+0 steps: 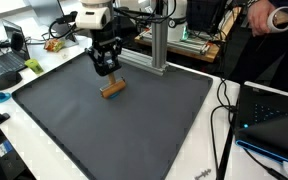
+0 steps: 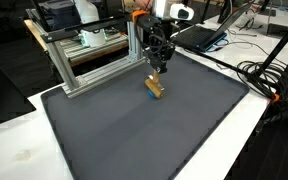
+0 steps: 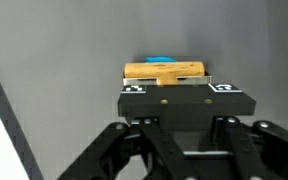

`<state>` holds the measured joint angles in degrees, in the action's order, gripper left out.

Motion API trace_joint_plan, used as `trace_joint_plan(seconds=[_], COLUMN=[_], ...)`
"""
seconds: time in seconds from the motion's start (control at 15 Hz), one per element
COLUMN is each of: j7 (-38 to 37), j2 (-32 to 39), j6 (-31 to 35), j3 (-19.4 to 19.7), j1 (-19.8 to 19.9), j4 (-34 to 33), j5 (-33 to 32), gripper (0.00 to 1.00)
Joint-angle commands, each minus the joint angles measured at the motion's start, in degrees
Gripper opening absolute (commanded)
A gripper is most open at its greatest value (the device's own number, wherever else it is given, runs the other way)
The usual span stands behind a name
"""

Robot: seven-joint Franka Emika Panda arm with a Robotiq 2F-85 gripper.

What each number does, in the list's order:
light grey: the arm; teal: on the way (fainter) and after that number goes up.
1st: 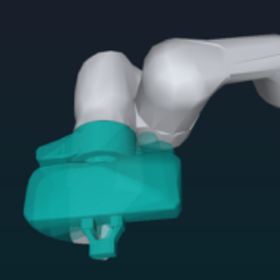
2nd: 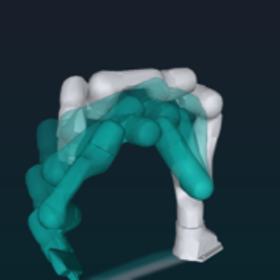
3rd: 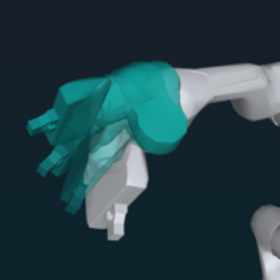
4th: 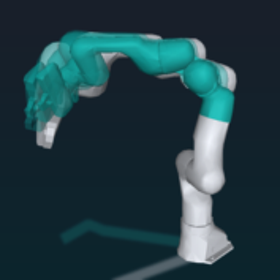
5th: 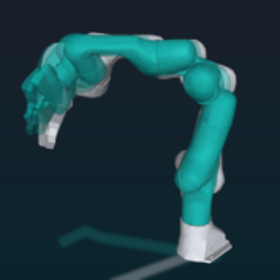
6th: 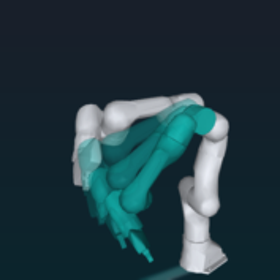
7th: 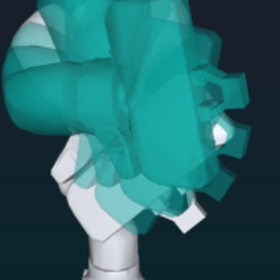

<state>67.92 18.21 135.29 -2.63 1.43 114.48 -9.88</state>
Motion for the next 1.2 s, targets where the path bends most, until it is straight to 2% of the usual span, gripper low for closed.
trace_joint_plan(seconds=[0.0,1.13], j7=[1.3,1.1], j2=[2.6,2.8], j6=[-0.1,-1.4], j3=[0.3,1.4], j1=[0.7,0.7], j4=[0.5,0.3], j5=[-1.7,-4.3], gripper=[0.22,0.22])
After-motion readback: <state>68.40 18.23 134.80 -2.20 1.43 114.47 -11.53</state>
